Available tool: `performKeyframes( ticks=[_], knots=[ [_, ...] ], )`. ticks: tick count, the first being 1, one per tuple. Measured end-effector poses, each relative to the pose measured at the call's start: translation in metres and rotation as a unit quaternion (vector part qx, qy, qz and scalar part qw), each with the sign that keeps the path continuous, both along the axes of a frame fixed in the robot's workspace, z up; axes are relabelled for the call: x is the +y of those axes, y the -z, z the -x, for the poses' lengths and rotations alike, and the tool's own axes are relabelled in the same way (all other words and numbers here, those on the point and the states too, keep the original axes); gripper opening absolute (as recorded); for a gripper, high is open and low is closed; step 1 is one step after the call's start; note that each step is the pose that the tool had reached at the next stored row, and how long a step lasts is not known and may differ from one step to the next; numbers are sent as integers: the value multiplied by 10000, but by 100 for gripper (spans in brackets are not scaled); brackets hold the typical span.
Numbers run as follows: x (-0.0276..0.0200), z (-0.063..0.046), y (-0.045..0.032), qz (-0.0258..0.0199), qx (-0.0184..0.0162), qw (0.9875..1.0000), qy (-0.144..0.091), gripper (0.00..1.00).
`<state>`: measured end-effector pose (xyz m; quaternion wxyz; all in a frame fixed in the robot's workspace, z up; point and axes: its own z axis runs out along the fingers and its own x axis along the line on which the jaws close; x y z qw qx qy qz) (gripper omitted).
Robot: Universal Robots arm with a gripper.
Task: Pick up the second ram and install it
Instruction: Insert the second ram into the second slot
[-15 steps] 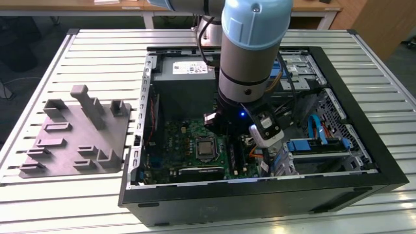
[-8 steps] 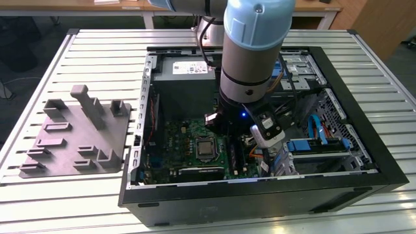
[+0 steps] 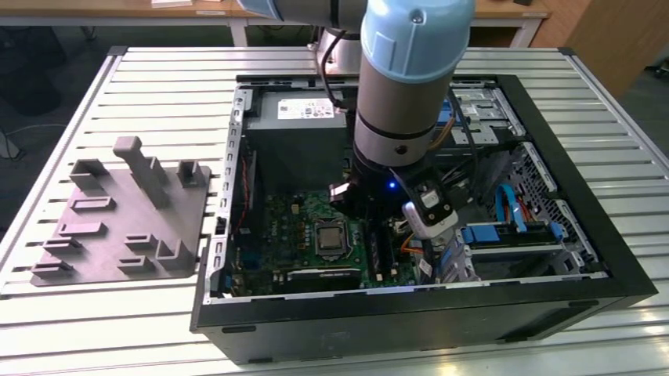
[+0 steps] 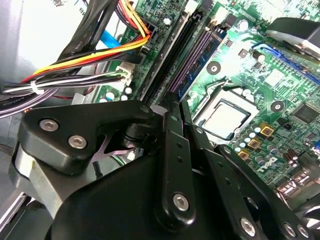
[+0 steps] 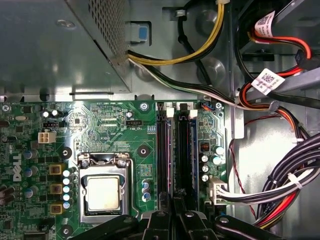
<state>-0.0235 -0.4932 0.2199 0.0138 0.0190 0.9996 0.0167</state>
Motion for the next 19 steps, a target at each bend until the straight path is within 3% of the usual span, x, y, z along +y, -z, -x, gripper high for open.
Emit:
performKeyframes(
  ticks=[6,7,13,19],
  knots=[
    [3,-5,23,7,16,10000,0,14],
    [10,-7,44,-11,13,10000,0,14],
    [9,-8,44,7,23,10000,0,14],
    [9,-8,-38,6,16,10000,0,14]
  ],
)
